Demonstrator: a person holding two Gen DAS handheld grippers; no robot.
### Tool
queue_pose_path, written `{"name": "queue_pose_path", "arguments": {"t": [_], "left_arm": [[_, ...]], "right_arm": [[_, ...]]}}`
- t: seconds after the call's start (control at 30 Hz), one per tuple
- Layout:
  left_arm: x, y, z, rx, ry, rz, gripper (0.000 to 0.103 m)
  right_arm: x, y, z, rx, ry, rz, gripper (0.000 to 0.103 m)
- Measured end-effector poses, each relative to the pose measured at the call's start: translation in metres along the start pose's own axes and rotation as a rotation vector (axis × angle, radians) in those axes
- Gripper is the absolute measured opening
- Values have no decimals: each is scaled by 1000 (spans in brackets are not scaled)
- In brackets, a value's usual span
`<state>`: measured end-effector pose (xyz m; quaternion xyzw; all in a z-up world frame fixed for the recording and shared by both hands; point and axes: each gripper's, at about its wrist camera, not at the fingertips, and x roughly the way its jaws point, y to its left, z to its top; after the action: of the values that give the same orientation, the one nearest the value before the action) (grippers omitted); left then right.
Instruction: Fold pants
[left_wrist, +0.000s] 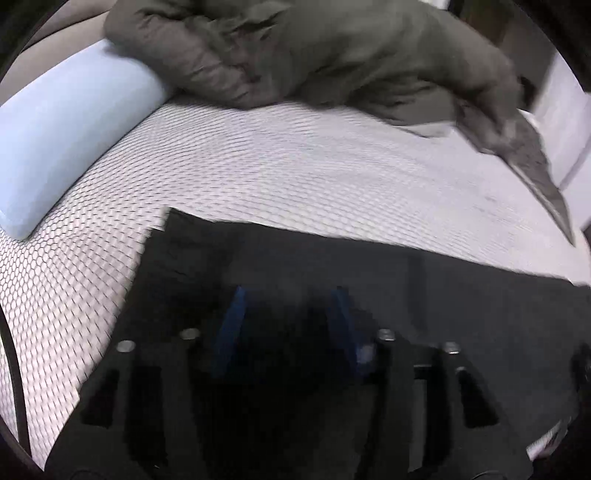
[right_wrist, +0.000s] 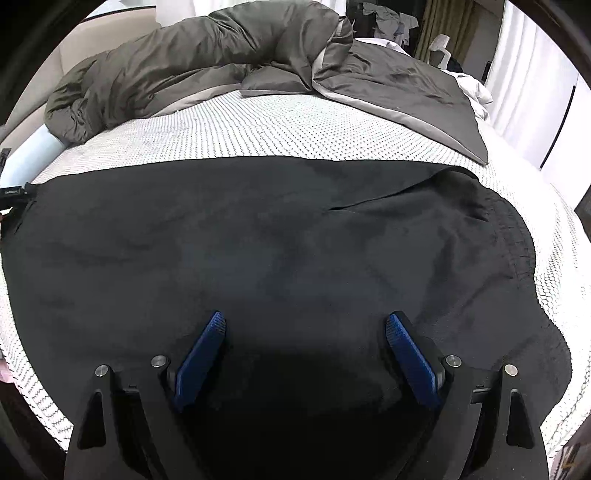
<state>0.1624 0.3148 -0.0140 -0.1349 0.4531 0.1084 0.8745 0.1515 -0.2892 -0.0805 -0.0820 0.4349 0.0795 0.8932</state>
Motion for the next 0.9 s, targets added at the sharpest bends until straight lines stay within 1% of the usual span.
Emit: {"name": "queue_pose_path", "arguments": {"t": [0.03,0.07,0.1,0.13,0.17,0.2,0.23,0.27,0.33,0.37,0.47,0.5,0.53,0.6,0.63,0.67,0.7,0.77,0.8,0.9], "left_arm": [[-11,-9,-9,22,-14,-19,63],[-22,-27,-18,51,-38,-43,71],[-33,-39,-26,64,-54,-57,75],[-42,-52,-33,79,-67,-80,83],[-52,-71,-41,101,-78,-108,87],[-59,-93,-51,138,-84,-127,93],[-61,-106,-56,168,-83,-122,98],[-69,-124,-68,203,-94,-111,102],[-74,-162,-85,274,-127,-132,102],[-73,-173,-91,285,-123,-144,102],[-78,-224,-123,324,-79,-225,102],[-74,-238,-132,337,-66,-263,102],[-73,-249,-141,351,-49,-283,102],[-66,-268,-158,367,-15,-289,102],[-61,-272,-162,378,0,-278,102],[-54,-277,-166,391,20,-240,102],[-49,-279,-168,397,27,-224,102],[-46,-280,-167,391,27,-222,102],[-47,-281,-166,374,23,-219,102],[-61,-281,-164,339,0,-250,102]], "right_arm": [[-2,2,0,-10,-4,9,91],[-4,5,-1,-26,-7,19,91],[-6,9,-2,-41,-7,24,91],[-8,13,-3,-68,-5,25,91],[-9,16,-6,-90,-2,27,91],[-11,19,-8,-110,2,35,91],[-13,21,-11,-131,2,41,91],[-14,22,-13,-144,5,39,91],[-17,21,-17,-172,11,20,91],[-19,18,-19,-175,13,16,91],[-23,-3,-22,-149,15,-42,91],[-24,-20,-24,-112,21,-84,91],[-24,-29,-26,-85,25,-99,91],[-25,-59,-30,10,36,-143,91],[-26,-75,-34,54,39,-191,91],[-28,-86,-37,79,39,-220,90],[-29,-101,-42,115,40,-268,90],[-29,-117,-46,162,48,-323,91],[-29,-123,-48,188,51,-326,91],[-36,-119,-46,184,25,-339,91]]}}
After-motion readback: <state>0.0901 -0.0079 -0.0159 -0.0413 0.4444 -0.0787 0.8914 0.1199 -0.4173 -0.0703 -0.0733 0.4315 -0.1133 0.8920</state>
